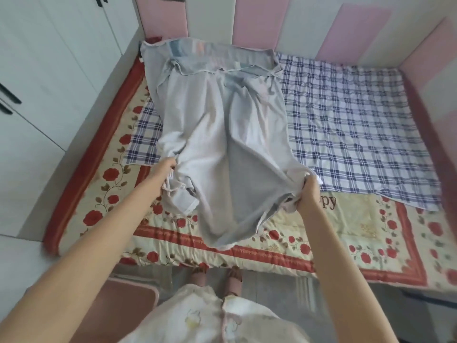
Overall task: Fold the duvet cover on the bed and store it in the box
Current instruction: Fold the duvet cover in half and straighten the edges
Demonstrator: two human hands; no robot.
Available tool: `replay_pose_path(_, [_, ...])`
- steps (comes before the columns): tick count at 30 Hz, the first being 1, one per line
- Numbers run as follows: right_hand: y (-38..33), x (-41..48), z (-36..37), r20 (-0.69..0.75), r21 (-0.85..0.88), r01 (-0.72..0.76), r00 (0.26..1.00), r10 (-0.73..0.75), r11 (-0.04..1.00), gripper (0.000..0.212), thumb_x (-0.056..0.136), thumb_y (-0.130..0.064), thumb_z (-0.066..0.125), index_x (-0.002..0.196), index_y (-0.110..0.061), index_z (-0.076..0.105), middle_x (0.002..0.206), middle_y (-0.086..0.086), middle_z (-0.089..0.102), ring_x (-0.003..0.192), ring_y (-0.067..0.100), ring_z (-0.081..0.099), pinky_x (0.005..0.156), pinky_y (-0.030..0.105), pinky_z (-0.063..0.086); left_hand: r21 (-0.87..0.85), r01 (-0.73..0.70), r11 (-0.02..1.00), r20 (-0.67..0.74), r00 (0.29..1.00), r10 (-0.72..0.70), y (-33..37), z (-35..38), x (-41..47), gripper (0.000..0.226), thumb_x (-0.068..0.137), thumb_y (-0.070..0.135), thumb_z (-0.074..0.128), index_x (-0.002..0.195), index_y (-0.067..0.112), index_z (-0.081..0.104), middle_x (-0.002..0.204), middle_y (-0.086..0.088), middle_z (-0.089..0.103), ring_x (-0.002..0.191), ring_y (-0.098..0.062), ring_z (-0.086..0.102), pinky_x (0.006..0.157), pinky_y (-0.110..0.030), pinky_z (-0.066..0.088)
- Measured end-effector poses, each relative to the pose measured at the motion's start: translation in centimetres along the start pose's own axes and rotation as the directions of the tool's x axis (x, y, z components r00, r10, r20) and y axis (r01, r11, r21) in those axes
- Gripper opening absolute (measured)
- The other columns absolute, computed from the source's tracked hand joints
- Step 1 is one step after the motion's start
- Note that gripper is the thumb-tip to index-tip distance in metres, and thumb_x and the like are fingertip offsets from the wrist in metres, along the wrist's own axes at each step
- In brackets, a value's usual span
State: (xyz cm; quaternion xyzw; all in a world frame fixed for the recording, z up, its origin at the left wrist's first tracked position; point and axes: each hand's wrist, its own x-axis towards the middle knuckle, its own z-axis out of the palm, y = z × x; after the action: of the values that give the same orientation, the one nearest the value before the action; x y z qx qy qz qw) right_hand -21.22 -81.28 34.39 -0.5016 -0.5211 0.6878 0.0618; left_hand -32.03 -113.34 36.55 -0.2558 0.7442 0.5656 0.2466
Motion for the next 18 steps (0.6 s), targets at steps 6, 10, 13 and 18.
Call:
replay_pose_path(6, [2.0,0.3,-1.1,0.046,-0.713,-0.033,0.994,0.094,0.7,0.122,0.073,-0.041,0.08,0.15,-0.02,-0.012,0.126,0.025,0.054,0.049,0.014,0.051,0.036,0.023,0.042,-0.247,0.073,0.966,-0.003,0.997,-0.075,-3.7,-2.5,2.0,0.021,0.086,0.021,0.066,0.087,0.003,0.055,0.074,-0.009,0.054,0.044,-0.014,0.056,0.046,-0.023,0.044])
replay_pose_path(10, [5.3,0.7,-1.2,0.107,-0.94,0.042,0.979,0.175,0.338,0.054,0.084,-0.005,0.056,0.135,-0.003,0.038,0.077,0.011,0.055,0.054,0.018,0.048,0.048,0.025,0.038,-0.088,0.187,0.978,-0.074,0.978,-0.194,-6.8,-1.5,2.4,0.003,0.088,-0.001,0.049,0.089,-0.002,0.052,0.069,-0.01,0.045,0.054,-0.019,0.049,0.052,-0.026,0.042])
replay_pose_path(13, [5.2,0.3,-0.8,0.221,-0.801,0.119,0.969,0.105,0.586,0.015,0.092,-0.02,0.051,0.092,-0.006,0.056,0.063,0.009,0.052,0.045,0.017,0.048,0.04,0.022,0.037,-0.11,0.172,0.979,-0.019,0.984,-0.176,-7.3,-1.2,2.4,0.012,0.091,0.003,0.045,0.082,0.005,0.052,0.064,-0.007,0.045,0.049,-0.017,0.05,0.048,-0.024,0.043])
replay_pose_path(18, [0.8,-1.4,0.5,0.356,-0.394,0.04,0.927,0.113,0.918,0.043,0.084,-0.041,0.065,0.107,-0.006,0.056,0.072,0.009,0.061,0.045,0.014,0.058,0.038,0.021,0.046,-0.044,0.191,0.981,0.283,0.944,-0.171,-4.1,-2.2,1.8,0.042,0.091,0.045,0.052,0.112,0.009,0.051,0.08,-0.012,0.06,0.044,-0.016,0.058,0.038,-0.019,0.045])
